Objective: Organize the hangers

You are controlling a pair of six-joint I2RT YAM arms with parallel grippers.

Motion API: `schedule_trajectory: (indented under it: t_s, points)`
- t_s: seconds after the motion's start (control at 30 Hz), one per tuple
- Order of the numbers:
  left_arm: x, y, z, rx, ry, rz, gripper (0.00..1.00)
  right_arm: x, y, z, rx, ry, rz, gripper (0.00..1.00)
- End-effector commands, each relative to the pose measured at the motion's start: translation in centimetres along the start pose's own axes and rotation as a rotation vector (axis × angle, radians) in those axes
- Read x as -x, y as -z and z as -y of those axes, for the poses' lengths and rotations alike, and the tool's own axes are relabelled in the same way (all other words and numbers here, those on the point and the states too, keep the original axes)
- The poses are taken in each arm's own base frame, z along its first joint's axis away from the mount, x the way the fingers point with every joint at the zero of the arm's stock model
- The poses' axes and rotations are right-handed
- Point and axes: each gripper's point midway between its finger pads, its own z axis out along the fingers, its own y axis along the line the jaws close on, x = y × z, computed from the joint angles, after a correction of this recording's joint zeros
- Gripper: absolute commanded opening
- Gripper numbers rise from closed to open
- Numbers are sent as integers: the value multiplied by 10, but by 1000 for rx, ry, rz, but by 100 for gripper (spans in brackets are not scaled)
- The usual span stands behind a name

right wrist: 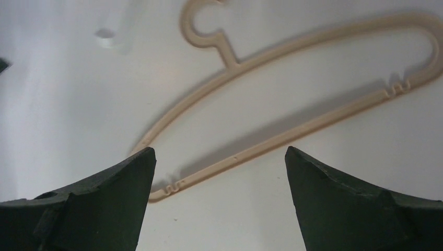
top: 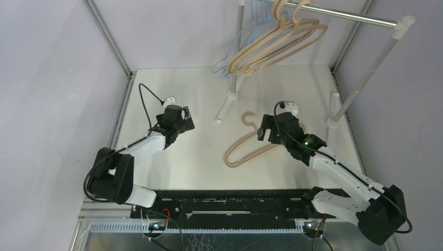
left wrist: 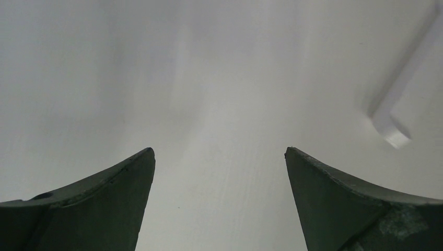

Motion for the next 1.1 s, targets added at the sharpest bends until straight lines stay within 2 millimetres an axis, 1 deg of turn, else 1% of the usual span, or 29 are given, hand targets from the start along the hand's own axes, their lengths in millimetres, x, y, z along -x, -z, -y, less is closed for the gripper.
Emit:
schedule_trajectory:
  t_s: [0.0, 0.07, 0.17, 0.2, 0.3, 0.43, 0.47, 0.5, 0.63, 0.73, 0.77, 0.87, 1.0, 1.07]
  points:
    - [8, 17, 13, -73, -13, 37, 99, -4, -18, -13, 40, -208, 21, 100]
    - [5, 22, 14, -84, -20, 33, 99, -10, -28, -22, 8, -213, 8, 100]
    - [1, 29, 15, -98, -30, 27, 100, -18, -48, -39, -49, -225, -80, 100]
    - [1, 33, 14, -104, -31, 29, 100, -13, -54, -49, -59, -250, -99, 100]
    - [1, 42, 17, -134, -20, 37, 100, -20, -78, -61, -140, -319, -173, 99]
    - [7, 52, 27, -199, -10, 49, 99, -20, -97, -76, -186, -473, -195, 93]
    - [10, 56, 30, -218, -13, 54, 100, -21, -101, -81, -182, -536, -210, 88]
    - [12, 59, 31, -231, -15, 59, 99, -23, -104, -82, -190, -561, -216, 85]
    - [13, 68, 32, -255, -36, 75, 100, -33, -114, -88, -243, -653, -228, 84]
    - [6, 68, 34, -278, -41, 67, 100, -45, -121, -89, -282, -664, -230, 83]
    - [3, 66, 34, -283, -43, 58, 99, -41, -123, -95, -273, -675, -226, 83]
    - [-4, 63, 35, -288, -48, 35, 99, -50, -133, -96, -294, -680, -247, 84]
    - [-6, 62, 36, -298, -37, 36, 99, -73, -138, -92, -330, -676, -309, 83]
    - [-6, 62, 37, -299, -38, 36, 99, -83, -137, -90, -342, -678, -337, 83]
